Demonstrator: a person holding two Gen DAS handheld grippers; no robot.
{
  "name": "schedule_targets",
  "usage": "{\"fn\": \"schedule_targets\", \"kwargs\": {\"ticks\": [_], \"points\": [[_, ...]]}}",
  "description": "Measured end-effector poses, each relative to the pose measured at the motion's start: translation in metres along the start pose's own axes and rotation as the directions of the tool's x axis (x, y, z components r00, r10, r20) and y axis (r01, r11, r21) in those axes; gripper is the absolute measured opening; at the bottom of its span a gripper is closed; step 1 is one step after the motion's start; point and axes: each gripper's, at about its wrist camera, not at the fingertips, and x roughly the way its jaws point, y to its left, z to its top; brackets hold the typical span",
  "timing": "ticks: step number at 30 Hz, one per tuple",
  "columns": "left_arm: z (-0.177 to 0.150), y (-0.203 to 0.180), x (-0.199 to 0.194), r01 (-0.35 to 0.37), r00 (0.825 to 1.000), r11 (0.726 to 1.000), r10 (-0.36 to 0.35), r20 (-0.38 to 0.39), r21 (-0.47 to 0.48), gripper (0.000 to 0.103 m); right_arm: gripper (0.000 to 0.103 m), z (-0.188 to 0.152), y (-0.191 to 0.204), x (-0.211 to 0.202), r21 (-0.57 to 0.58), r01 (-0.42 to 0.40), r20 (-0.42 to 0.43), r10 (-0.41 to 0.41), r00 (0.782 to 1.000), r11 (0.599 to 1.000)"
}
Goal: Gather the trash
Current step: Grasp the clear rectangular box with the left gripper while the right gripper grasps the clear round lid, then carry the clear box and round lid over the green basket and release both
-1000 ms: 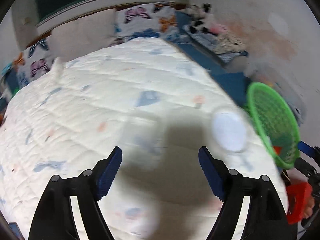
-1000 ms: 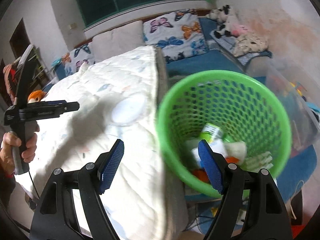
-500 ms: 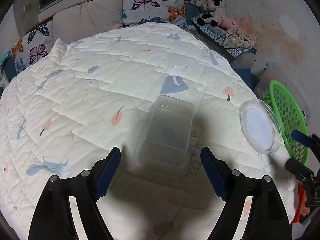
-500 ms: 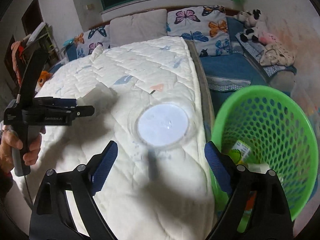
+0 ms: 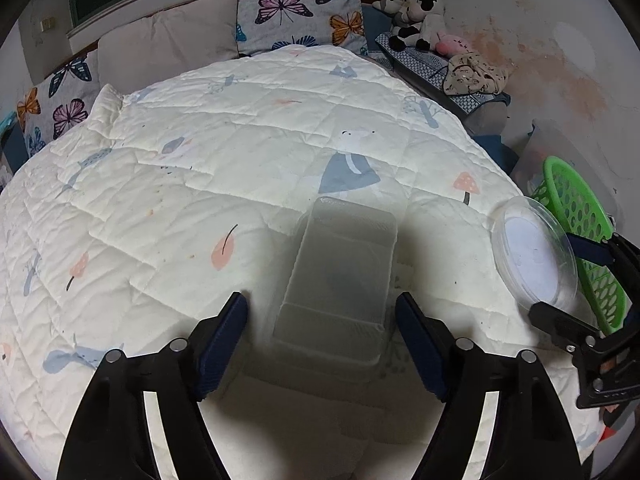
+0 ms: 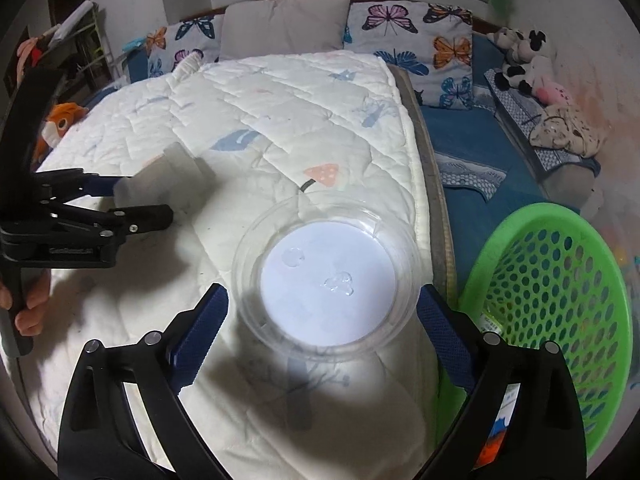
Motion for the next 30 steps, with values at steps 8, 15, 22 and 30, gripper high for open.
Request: {"fn": "schedule_targets", "kwargs": {"ticks": [8, 15, 22, 30], "points": [[0.002, -0.003, 0.002, -0.012, 1.0, 1.0, 0.011, 0.01, 0.026, 0.068, 0.092, 0.002, 0.0, 0.008, 0.016, 0.001, 0.001, -0.001, 1.0, 1.0], [0.002, 0.001, 0.0, -0.008, 1.0, 1.0, 0.008, 0.021, 0.01, 0.057, 0.091, 0.0, -0.001, -0.001, 0.032, -0.001, 0.032, -0.001, 0.999, 0.999], [-0.002, -0.002, -0.019, 0.028, 0.999, 1.0, -0.028, 0.042, -0.009, 0.057, 0.091, -0.007, -0.003, -0.022, 0.053, -0.018, 0.063, 0.014, 0.998, 0.998], [-0.006, -0.03, -0.053, 0.071, 0.994, 0.997, -0.074, 0.08, 0.034, 0.057, 0.091, -0.022, -0.007, -0.054, 0.077, -0.02, 0.099, 0.013, 0.995, 0.997]]}}
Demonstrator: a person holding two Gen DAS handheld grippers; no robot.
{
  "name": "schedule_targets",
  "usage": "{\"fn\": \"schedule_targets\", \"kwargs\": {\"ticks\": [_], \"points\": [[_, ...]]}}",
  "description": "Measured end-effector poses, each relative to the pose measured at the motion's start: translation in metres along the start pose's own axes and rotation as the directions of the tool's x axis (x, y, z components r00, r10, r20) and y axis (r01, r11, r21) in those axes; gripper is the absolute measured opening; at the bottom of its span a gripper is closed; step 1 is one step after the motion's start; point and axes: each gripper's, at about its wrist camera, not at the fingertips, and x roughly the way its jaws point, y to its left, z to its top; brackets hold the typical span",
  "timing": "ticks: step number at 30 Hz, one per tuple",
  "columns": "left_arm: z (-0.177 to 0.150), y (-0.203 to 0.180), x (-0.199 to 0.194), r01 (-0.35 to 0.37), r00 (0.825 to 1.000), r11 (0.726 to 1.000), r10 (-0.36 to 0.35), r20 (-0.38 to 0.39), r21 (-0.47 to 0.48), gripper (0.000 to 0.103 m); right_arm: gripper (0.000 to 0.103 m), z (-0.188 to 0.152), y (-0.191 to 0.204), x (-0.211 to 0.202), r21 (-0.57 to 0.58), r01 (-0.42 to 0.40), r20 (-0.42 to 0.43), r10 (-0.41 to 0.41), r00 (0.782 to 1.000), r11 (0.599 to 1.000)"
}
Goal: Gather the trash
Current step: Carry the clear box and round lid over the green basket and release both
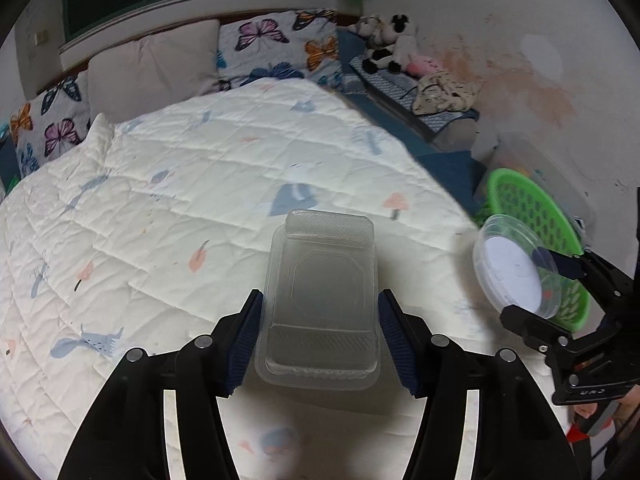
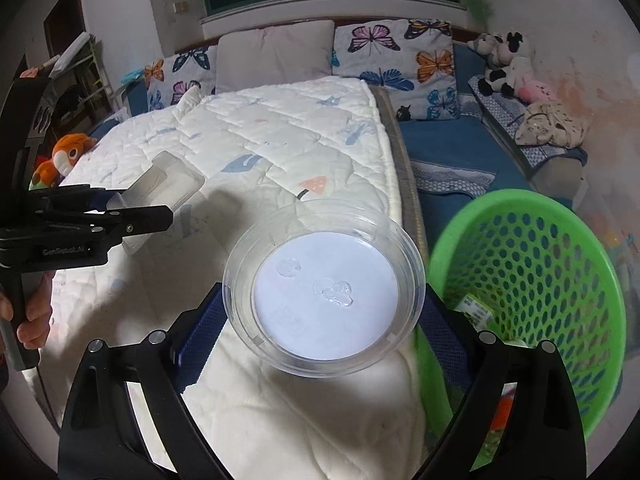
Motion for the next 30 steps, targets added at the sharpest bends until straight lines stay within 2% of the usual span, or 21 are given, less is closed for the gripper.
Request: {"fn": "schedule_targets", "kwargs": {"ticks": [15, 30], "points": [[0.01, -0.077, -0.019, 0.051, 0.998, 0.995, -0.053, 0.02, 0.085, 0.057, 0.091, -0.023, -0.047, -0.048, 0.086, 0.058, 0.033, -0.061, 0.998, 0.995], [0.024, -0.145, 0.003, 0.103, 0.995, 0.981, -0.102, -0.011, 0.164, 0.057, 0.091, -0.051, -0.11, -0.06, 0.182, 0.137, -0.006, -0.139, 0.99, 0.974]]}}
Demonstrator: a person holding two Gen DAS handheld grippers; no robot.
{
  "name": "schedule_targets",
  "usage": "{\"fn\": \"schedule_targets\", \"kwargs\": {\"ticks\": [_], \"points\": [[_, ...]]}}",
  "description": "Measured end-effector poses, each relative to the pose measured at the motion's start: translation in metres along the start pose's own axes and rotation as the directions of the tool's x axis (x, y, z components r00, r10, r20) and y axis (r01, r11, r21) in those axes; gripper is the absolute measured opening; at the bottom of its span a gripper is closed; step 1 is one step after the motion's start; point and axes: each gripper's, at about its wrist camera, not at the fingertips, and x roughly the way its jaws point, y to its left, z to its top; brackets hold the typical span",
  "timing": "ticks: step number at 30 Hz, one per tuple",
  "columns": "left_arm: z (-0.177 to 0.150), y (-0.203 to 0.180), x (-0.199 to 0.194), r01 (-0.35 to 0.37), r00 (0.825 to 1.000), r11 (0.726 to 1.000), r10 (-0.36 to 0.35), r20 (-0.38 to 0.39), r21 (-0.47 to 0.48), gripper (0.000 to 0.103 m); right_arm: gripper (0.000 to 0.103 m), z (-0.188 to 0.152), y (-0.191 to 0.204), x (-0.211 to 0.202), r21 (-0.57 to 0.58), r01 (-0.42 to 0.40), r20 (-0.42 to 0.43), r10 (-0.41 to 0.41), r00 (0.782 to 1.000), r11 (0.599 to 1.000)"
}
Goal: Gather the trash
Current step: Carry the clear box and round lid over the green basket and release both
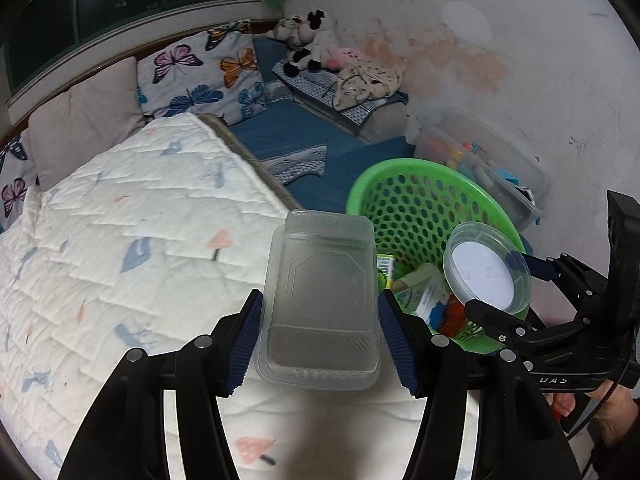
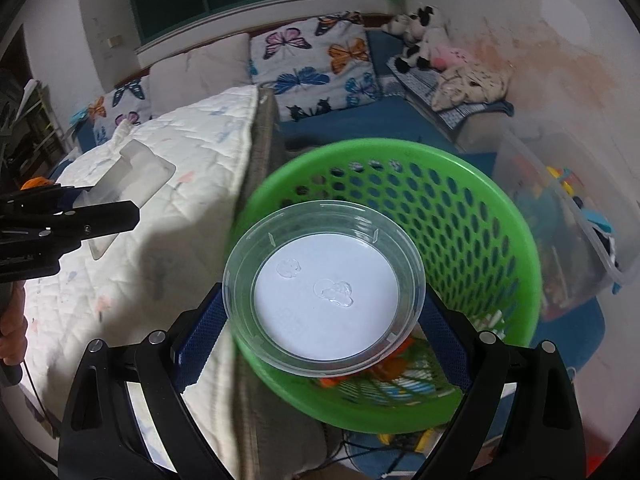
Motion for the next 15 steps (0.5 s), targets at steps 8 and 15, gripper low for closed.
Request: {"fn": "schedule_targets", "kwargs": {"ticks": [8, 15], "points": [[0.006, -0.021, 0.011, 0.022, 1.0, 1.0, -0.022, -0.011, 0.02, 0.057, 0.091, -0.007, -0.021, 0.001, 0.036, 0.024, -0.013, -0.024, 1.0, 0.999], [0.01, -0.033, 0.017, 0.03, 0.999, 0.999, -0.03, -0.015, 0.039, 0.057, 0.092, -0.012, -0.037, 0.004, 0.073, 0.038, -0.027, -0.036, 0.999, 0.997]]}}
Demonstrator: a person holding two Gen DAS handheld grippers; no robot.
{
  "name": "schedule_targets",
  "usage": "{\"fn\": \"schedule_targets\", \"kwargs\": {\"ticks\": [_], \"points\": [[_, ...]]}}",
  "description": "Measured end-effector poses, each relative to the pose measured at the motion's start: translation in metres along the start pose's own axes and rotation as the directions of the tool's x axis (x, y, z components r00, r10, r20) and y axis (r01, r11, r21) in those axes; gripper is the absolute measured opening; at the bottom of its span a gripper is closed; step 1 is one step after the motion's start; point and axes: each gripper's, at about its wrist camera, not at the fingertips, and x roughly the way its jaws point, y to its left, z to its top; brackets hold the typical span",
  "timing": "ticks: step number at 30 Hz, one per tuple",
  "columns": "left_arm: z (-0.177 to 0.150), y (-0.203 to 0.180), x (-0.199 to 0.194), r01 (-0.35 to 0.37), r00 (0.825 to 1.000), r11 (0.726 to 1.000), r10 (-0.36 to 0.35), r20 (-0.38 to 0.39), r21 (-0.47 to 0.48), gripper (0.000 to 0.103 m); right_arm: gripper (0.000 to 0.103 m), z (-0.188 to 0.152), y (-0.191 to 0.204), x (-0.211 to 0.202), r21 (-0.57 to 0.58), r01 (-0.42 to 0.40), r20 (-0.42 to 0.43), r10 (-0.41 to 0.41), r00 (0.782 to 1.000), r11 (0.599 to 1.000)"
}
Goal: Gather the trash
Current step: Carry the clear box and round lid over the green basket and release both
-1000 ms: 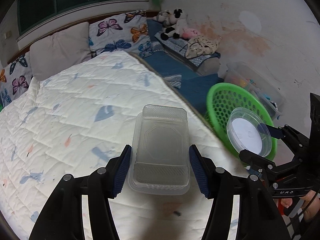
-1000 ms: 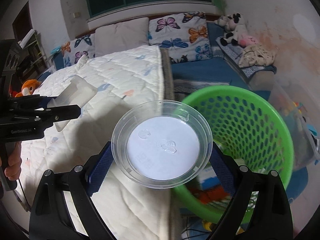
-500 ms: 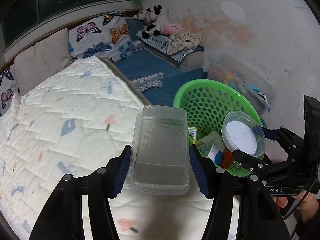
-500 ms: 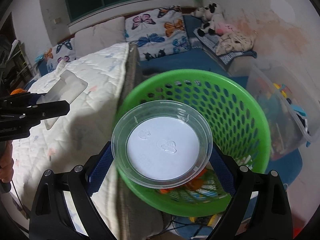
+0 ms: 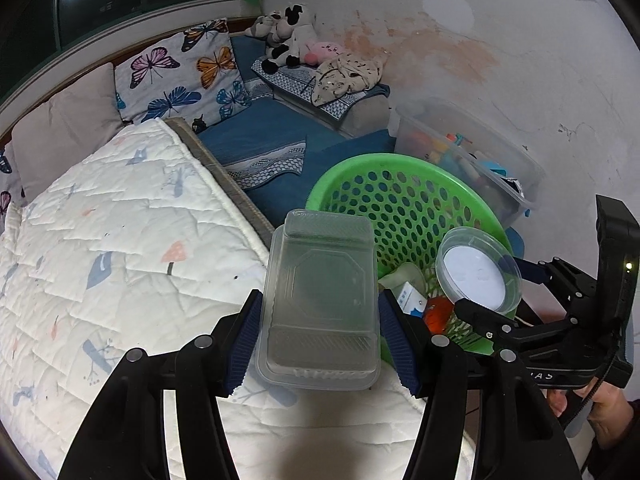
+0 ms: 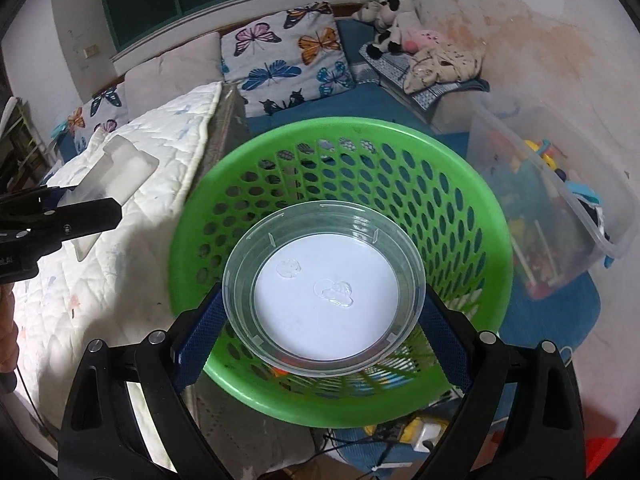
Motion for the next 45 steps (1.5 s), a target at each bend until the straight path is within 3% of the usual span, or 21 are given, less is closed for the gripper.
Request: {"fn": "schedule_targets", "kwargs": {"ticks": [29, 33, 36, 45], "points": [[0.01, -0.034, 0.038, 0.016, 0.998, 1.0, -0.015, -0.056, 0.018, 0.058, 0.093, -0.024, -0.022, -0.024, 0.038, -0.01, 0.021, 0.009, 1.0, 0.999], [0.009, -0.037, 0.045, 0.009, 0.997, 1.0, -0.007, -0.07, 0.026, 0.06, 0.093, -0.029, -0.022, -0.024, 0.044, -0.014, 0.017, 0.013, 1.0, 0.999], [0.008, -0.038, 0.047, -0.001, 0.998, 1.0, 0.003, -0.066, 0.024, 0.07, 0.093, -0.033, -0.023, -0.023, 0.049, -0.016, 0.014, 0.016, 1.0, 0.999], [0.003, -0.031, 0.038, -0.006, 0.998, 1.0, 0.006, -0.054, 0.005, 0.073, 0.093, -0.037, -0.021, -0.026, 0.055, -0.024, 0.016, 0.024, 1.0, 0.998]]}}
